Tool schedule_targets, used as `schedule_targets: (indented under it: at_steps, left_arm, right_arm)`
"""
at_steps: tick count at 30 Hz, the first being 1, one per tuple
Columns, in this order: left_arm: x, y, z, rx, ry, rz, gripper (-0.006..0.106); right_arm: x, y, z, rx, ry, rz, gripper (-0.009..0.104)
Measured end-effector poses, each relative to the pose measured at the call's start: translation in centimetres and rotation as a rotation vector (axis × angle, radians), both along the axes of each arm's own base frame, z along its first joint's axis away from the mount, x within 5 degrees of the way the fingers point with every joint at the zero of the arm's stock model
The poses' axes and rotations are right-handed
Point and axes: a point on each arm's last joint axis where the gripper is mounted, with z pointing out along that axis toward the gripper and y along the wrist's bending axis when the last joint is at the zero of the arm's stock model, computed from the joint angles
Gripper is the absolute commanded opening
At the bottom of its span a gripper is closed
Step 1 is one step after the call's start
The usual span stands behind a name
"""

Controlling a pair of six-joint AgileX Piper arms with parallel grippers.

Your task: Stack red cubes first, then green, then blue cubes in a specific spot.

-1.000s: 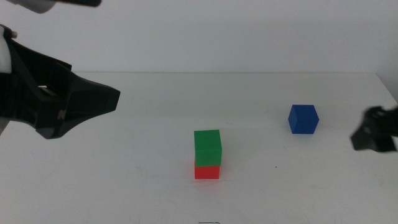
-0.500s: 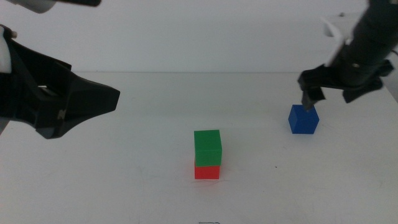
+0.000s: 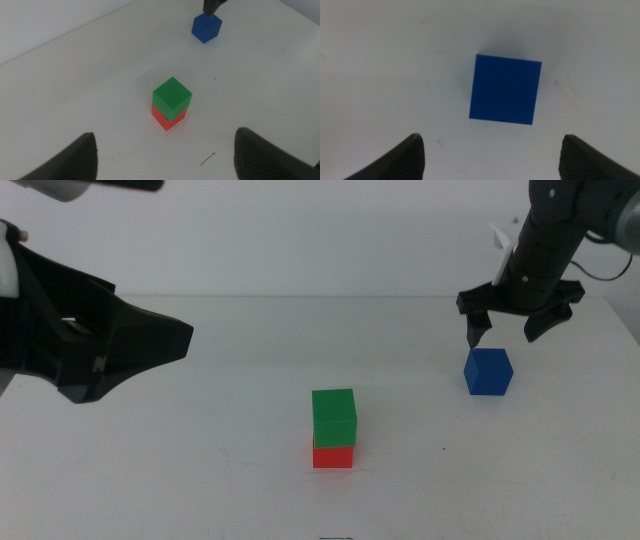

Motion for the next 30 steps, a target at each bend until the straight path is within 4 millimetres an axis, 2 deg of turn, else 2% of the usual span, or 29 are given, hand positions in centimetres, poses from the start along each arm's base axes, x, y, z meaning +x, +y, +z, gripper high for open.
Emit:
schedule_targets:
  at_steps: [6,10,19,25,27,30]
  left_arm:
    - [0.0,0.0,0.0,0.000,0.000,0.000,0.094]
    - [0.0,0.0,0.0,0.000,0.000,0.000,0.094]
    - [0.0,0.0,0.0,0.000,0.000,0.000,0.094]
    - [0.0,0.0,0.0,0.000,0.000,0.000,0.094]
    - [0.0,0.0,0.0,0.000,0.000,0.000,0.094]
    - [0.0,0.0,0.0,0.000,0.000,0.000,0.094]
  right_arm:
    - [1.2,0.2,-3.6,-0.013,0.062,-0.003,0.083]
    - [1.8,0.3,-5.3,-0.014,0.068,-0.012,0.083]
    - [2.5,0.3,-6.8,-0.028,0.059,-0.035,0.083]
    - [2.9,0.4,-8.5,-0.031,0.079,-0.036,0.081]
    - [2.9,0.4,-8.4,-0.029,0.073,-0.036,0.079]
    - [3.1,0.3,-8.4,-0.024,0.057,-0.038,0.070]
